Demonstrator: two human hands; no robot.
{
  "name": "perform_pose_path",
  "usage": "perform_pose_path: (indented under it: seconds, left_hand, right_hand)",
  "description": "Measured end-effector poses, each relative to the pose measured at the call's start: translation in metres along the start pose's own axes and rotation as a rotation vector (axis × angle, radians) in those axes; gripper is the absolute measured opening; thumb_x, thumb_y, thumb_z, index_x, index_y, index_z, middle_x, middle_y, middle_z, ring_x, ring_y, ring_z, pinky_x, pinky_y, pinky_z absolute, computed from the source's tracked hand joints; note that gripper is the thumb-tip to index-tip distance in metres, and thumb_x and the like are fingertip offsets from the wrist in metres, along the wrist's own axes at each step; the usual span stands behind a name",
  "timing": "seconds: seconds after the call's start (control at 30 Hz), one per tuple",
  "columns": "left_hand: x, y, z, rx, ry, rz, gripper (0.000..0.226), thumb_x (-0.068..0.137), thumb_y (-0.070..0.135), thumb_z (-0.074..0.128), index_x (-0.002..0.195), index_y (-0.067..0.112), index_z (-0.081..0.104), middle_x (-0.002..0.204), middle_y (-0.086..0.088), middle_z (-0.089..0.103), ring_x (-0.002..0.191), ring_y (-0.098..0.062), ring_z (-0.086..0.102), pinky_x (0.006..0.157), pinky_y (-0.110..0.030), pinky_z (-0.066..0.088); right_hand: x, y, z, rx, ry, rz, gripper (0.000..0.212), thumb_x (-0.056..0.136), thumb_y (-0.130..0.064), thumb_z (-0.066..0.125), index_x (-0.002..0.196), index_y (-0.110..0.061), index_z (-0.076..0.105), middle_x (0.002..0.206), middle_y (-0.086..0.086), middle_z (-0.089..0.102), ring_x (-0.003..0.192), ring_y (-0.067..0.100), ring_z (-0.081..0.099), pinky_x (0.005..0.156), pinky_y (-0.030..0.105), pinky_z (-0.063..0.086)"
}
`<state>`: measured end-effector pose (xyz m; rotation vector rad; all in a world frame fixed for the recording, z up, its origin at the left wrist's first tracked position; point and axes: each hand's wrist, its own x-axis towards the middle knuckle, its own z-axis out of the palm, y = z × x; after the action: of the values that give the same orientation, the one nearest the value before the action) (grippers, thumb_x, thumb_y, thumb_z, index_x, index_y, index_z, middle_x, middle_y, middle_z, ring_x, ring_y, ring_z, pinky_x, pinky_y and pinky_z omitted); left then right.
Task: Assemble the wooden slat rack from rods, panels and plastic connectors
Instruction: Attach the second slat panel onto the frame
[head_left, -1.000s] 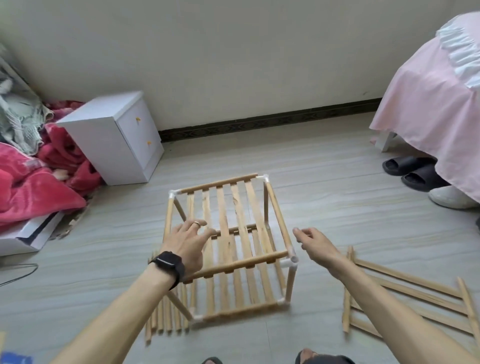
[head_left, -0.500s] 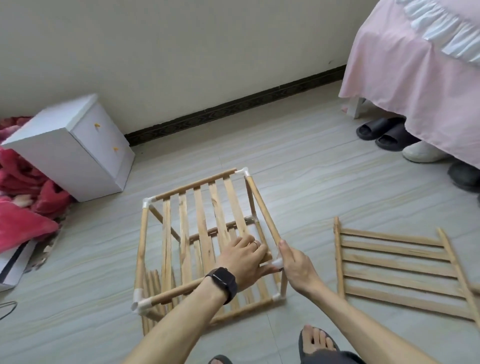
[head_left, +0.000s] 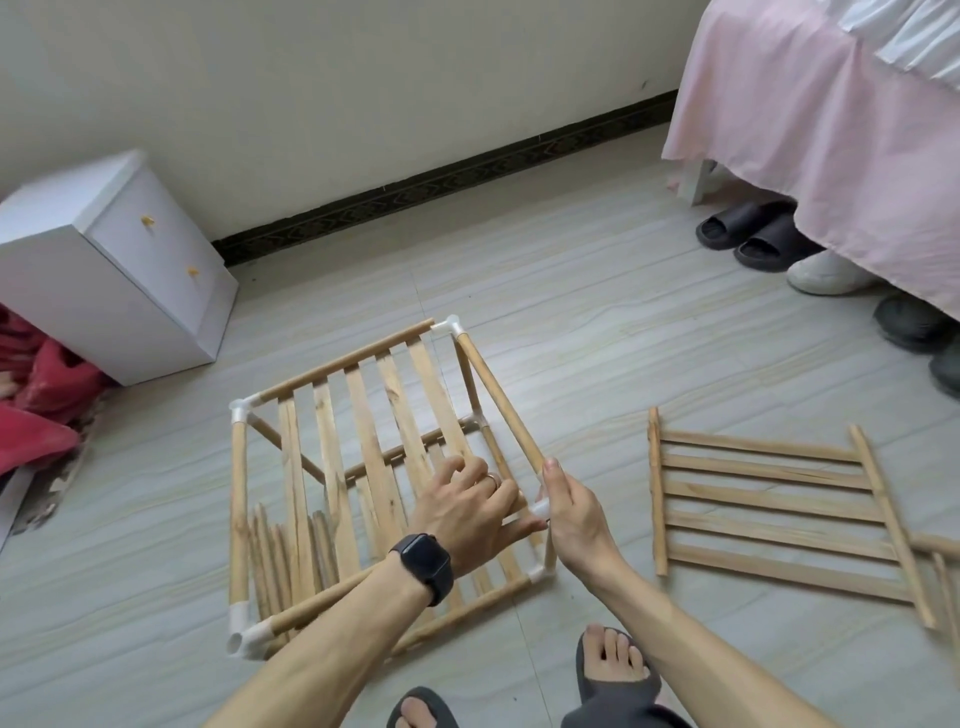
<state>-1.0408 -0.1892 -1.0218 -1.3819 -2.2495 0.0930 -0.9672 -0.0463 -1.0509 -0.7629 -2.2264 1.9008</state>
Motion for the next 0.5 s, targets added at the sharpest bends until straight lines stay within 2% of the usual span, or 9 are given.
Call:
perform_pose_path:
  seconds: [0.13, 0.27, 0.37, 0.43, 0.5]
  left_hand:
    - [-0.002, 0.013, 0.000, -0.075, -0.079, -0.092, 0.054, 0.093, 0.069, 0.033, 0.090, 0.025, 0.063, 0.068, 0.008, 0.063, 0.075, -0.016, 0.054, 0.069, -0.031, 0.046]
    - [-0.003, 0.009, -0.005, -0.024, -0.069, -0.131, 0.056, 0.092, 0.071, 0.032, 0.075, 0.024, 0.058, 0.056, 0.011, 0.058, 0.067, -0.017, 0.052, 0.064, -0.031, 0.044]
    - [-0.004, 0.011, -0.008, 0.000, -0.066, -0.126, 0.059, 0.092, 0.071, 0.031, 0.071, 0.023, 0.058, 0.052, 0.010, 0.058, 0.064, -0.018, 0.052, 0.065, -0.032, 0.044]
    - [-0.004, 0.014, -0.011, -0.018, -0.061, -0.133, 0.060, 0.092, 0.072, 0.031, 0.070, 0.023, 0.059, 0.051, 0.010, 0.058, 0.064, -0.018, 0.052, 0.066, -0.033, 0.045]
    - [-0.006, 0.015, -0.012, -0.039, -0.041, -0.141, 0.059, 0.091, 0.073, 0.033, 0.068, 0.024, 0.058, 0.050, 0.011, 0.058, 0.064, -0.018, 0.052, 0.066, -0.033, 0.045]
  right_hand:
    - [0.001, -0.001, -0.003, -0.008, -0.040, 0.009, 0.050, 0.107, -0.050, 0.030, 0.070, -0.024, 0.052, 0.065, -0.010, 0.051, 0.064, 0.005, 0.051, 0.063, 0.021, 0.041]
    - [-0.001, -0.001, -0.005, -0.006, -0.055, 0.015, 0.049, 0.105, -0.054, 0.027, 0.079, -0.025, 0.056, 0.075, -0.009, 0.055, 0.076, 0.009, 0.056, 0.070, 0.023, 0.045]
    - [-0.006, 0.002, -0.005, 0.015, -0.040, 0.031, 0.049, 0.106, -0.054, 0.026, 0.100, -0.021, 0.062, 0.092, -0.005, 0.061, 0.095, 0.014, 0.059, 0.091, 0.032, 0.050]
    - [-0.009, 0.002, -0.005, 0.024, -0.026, 0.038, 0.050, 0.106, -0.054, 0.026, 0.099, -0.020, 0.062, 0.091, -0.006, 0.060, 0.096, 0.016, 0.058, 0.096, 0.037, 0.048]
    - [-0.012, 0.003, -0.004, 0.029, -0.016, 0.033, 0.046, 0.105, -0.053, 0.025, 0.091, -0.023, 0.057, 0.084, -0.007, 0.056, 0.092, 0.016, 0.055, 0.094, 0.040, 0.048]
